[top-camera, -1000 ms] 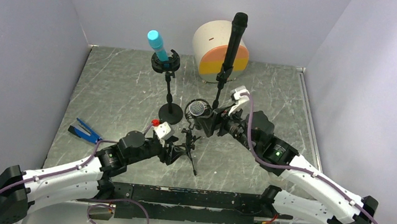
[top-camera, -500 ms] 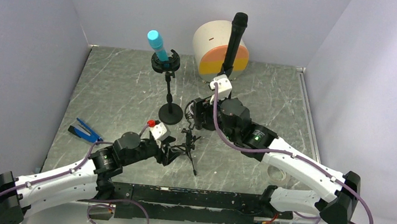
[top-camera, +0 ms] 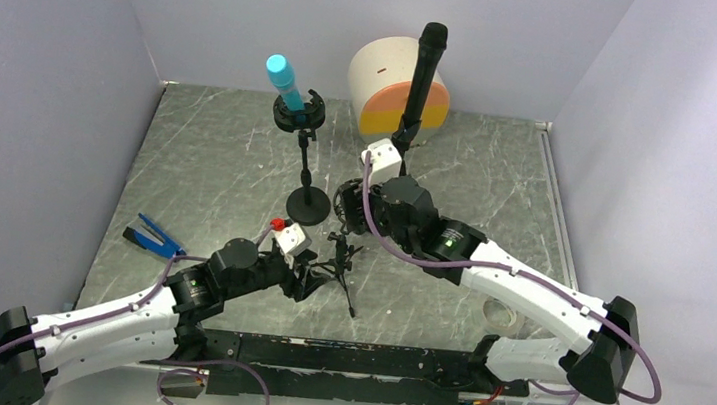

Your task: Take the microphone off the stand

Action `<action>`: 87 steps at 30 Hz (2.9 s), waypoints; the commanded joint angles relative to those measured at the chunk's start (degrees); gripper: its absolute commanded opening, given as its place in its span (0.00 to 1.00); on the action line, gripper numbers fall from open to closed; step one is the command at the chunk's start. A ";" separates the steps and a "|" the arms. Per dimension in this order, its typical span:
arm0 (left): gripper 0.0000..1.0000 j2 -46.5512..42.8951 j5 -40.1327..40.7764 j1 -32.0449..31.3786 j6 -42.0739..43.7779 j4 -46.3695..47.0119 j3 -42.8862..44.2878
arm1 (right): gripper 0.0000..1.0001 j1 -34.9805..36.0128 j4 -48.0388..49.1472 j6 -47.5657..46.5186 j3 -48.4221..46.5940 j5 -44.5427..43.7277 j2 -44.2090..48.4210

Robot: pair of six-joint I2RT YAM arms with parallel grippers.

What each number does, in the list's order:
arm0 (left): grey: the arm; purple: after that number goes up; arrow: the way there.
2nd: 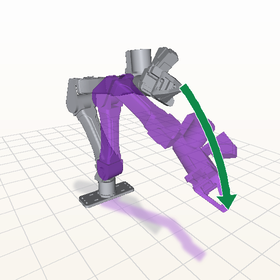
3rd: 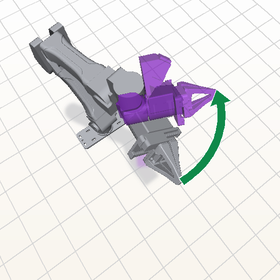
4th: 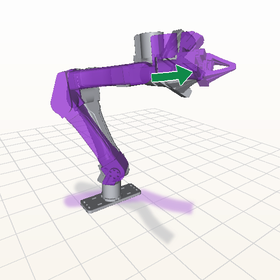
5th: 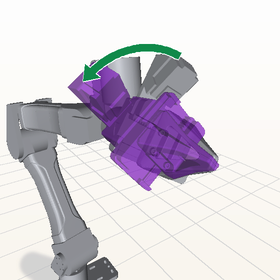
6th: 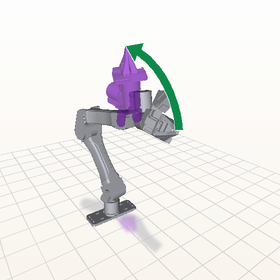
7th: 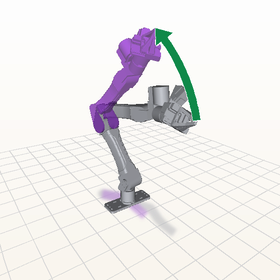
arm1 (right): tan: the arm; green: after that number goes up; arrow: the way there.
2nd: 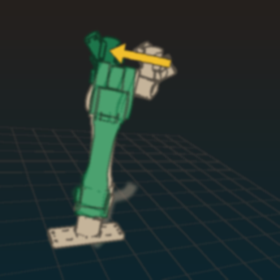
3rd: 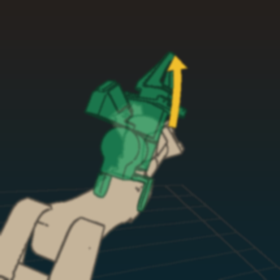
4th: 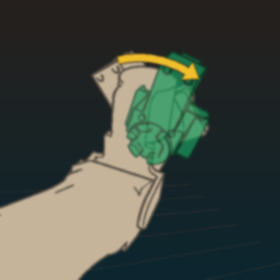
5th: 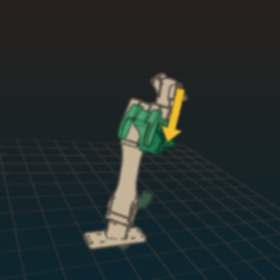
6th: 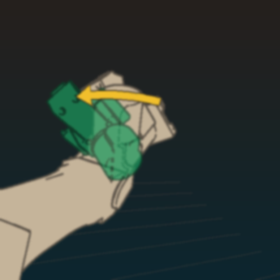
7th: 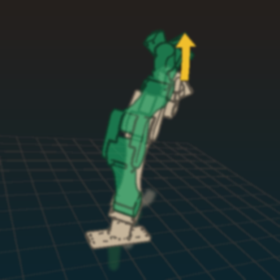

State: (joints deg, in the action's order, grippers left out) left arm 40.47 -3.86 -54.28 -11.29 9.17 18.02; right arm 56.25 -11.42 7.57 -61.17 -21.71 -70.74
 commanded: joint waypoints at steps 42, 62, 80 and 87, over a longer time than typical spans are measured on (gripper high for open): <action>0.64 0.63 0.17 0.14 0.20 1.88 3.13 | 0.15 0.19 -0.50 -2.66 -7.14 3.85 1.13; 0.64 1.20 0.08 0.14 0.23 3.04 3.23 | 0.08 0.22 -8.06 -5.08 -14.86 11.64 3.88; 0.65 2.24 0.47 0.14 0.21 4.04 3.55 | 0.08 0.20 -11.87 -5.37 -20.30 11.84 5.89; 0.64 3.01 0.27 0.10 0.05 4.71 3.57 | 0.08 0.14 -12.24 -6.69 -23.75 15.67 6.44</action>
State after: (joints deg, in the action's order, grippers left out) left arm 43.05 -3.64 -54.28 -11.27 11.11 19.03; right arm 56.34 -25.47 2.31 -80.42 -8.36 -66.26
